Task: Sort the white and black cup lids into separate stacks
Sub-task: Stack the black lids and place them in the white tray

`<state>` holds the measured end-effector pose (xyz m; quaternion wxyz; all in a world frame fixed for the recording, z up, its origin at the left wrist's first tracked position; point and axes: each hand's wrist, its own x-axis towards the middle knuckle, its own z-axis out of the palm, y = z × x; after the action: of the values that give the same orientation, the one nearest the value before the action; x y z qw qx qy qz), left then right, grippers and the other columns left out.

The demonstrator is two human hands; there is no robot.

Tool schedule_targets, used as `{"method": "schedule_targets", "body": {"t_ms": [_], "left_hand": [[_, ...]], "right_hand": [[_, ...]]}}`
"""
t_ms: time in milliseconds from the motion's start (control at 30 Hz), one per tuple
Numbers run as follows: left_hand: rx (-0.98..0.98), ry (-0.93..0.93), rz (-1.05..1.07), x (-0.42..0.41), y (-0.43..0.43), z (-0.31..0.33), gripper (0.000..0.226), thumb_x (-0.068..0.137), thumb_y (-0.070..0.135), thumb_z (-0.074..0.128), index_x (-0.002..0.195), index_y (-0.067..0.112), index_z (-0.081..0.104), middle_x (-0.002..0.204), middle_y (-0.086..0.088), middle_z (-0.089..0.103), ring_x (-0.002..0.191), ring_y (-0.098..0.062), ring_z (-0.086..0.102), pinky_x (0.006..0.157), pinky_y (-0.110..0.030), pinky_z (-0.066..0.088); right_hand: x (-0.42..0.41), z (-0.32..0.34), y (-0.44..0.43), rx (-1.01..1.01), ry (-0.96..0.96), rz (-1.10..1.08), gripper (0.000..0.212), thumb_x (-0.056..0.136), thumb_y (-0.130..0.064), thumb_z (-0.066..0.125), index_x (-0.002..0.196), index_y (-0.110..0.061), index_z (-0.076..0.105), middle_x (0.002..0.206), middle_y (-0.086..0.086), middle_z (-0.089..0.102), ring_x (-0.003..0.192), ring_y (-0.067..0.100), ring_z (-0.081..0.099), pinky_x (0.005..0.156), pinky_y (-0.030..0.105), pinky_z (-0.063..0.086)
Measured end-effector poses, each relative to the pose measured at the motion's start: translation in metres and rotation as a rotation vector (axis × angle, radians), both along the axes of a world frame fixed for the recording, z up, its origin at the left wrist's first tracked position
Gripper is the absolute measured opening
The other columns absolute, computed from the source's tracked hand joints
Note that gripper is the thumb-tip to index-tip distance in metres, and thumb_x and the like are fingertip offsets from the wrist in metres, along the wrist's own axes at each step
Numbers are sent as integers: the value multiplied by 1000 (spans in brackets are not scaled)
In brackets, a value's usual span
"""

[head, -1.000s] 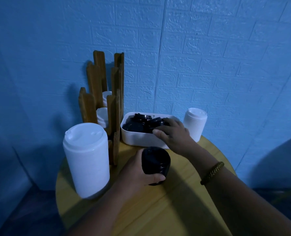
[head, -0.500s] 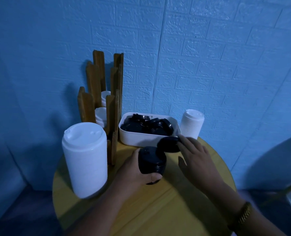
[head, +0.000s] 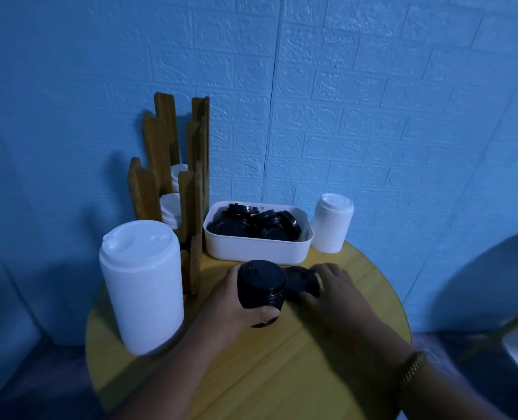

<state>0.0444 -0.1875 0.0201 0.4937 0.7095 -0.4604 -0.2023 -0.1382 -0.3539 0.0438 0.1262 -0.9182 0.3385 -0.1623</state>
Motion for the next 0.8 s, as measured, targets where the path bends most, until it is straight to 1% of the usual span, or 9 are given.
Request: {"method": "schedule_targets", "body": {"t_ms": [67,133,200,300,433,533,600,733,800], "left_hand": [[-7,-4,0,0,0,-1,97,57,62,89,139,49,37,134,27,53,126,1,50,101,-29,46],[-15,0,0,0,1,-1,98,55,64,88,138,49,39,133,27,54,126,1,51,103,-33,47],[-22,4,0,1,0,-2,96,55,66,89,136,52,39,132,28,55,125,4,51,104,-34,48],[-22,-1,1,2,0,-3,93,55,67,90,132,56,38,131,30,54,124,7,50,102,-31,47],[-19,-12,-4,2,-1,-4,93,58,62,91,134,55,37,131,30,53,124,7,49,101,-30,47],[-18,-13,1,2,0,-3,95,57,63,90,136,52,38,132,28,54,125,3,50,103,-33,48],[-16,-20,-2,2,0,-3,93,59,60,90,135,52,37,132,28,54,125,2,50,100,-30,47],[-17,-20,-2,3,-1,-4,96,58,63,89,138,50,38,134,26,54,126,1,50,104,-35,48],[-20,-10,-5,3,-1,-4,97,57,63,90,138,49,39,134,26,54,126,2,50,105,-36,49]], "right_hand": [[13,-2,-1,115,25,57,69,86,-58,62,145,-32,38,146,-9,42,132,15,38,109,39,39],[16,-3,-3,147,38,73,72,83,-61,63,145,-35,37,145,-12,44,132,14,41,110,43,39],[11,-1,-11,187,83,101,72,83,-52,66,146,-37,35,150,-11,40,138,16,37,113,46,35],[1,2,-20,251,145,123,88,82,-42,67,155,-34,18,164,-2,16,150,22,16,120,50,24],[11,-3,-11,210,65,-25,109,75,-70,69,157,-29,11,154,2,26,142,25,27,116,48,31],[13,-4,-15,233,61,-7,104,77,-60,71,156,-32,10,154,3,32,140,24,31,115,49,33],[10,-1,-18,307,93,66,106,76,-53,69,157,-35,2,161,3,22,146,26,22,117,52,29],[18,-6,-14,233,45,0,109,75,-66,70,157,-30,7,154,4,28,142,27,28,116,51,31],[18,-6,-16,240,44,18,101,80,-58,71,156,-31,10,155,4,31,141,25,30,116,49,31]]}}
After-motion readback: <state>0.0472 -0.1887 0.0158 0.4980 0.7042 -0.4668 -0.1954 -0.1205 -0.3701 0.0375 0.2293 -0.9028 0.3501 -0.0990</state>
